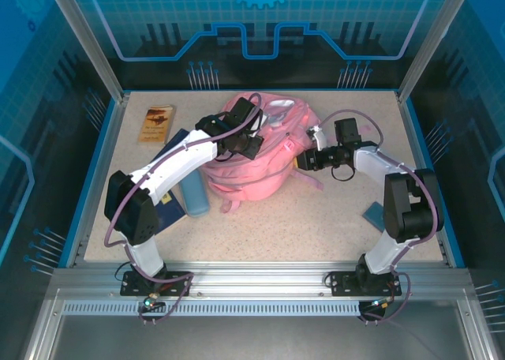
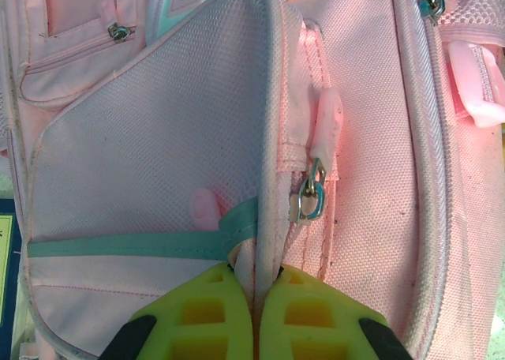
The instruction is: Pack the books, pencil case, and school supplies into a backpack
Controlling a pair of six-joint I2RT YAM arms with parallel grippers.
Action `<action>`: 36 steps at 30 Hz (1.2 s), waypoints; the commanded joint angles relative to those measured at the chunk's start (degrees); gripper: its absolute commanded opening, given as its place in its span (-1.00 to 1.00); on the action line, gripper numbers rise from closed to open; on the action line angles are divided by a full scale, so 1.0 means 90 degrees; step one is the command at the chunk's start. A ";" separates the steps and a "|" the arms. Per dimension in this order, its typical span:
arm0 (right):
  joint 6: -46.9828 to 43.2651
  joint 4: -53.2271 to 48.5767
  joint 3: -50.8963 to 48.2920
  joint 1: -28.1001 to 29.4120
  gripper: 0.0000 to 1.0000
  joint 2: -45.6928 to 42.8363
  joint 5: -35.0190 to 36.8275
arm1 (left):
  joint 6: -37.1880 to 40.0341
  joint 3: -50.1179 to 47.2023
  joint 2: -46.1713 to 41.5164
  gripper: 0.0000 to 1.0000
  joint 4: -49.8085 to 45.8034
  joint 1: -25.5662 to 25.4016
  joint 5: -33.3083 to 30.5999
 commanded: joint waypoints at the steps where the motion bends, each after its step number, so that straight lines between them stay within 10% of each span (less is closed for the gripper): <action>1: -0.0007 -0.0039 0.0060 0.0118 -0.32 0.0033 0.0255 | -0.0258 0.0227 -0.0394 -1.00 0.0589 0.0086 0.0036; 16: -0.0119 -0.0427 0.0037 0.0272 -0.99 -0.0383 0.0966 | -0.0402 0.0230 -0.0280 -1.00 0.0582 0.0095 0.0007; 36: 0.1487 0.0455 -0.1440 0.2111 -1.00 -0.2167 0.1842 | -0.1864 0.0835 0.0766 -0.90 0.1240 0.0083 0.1402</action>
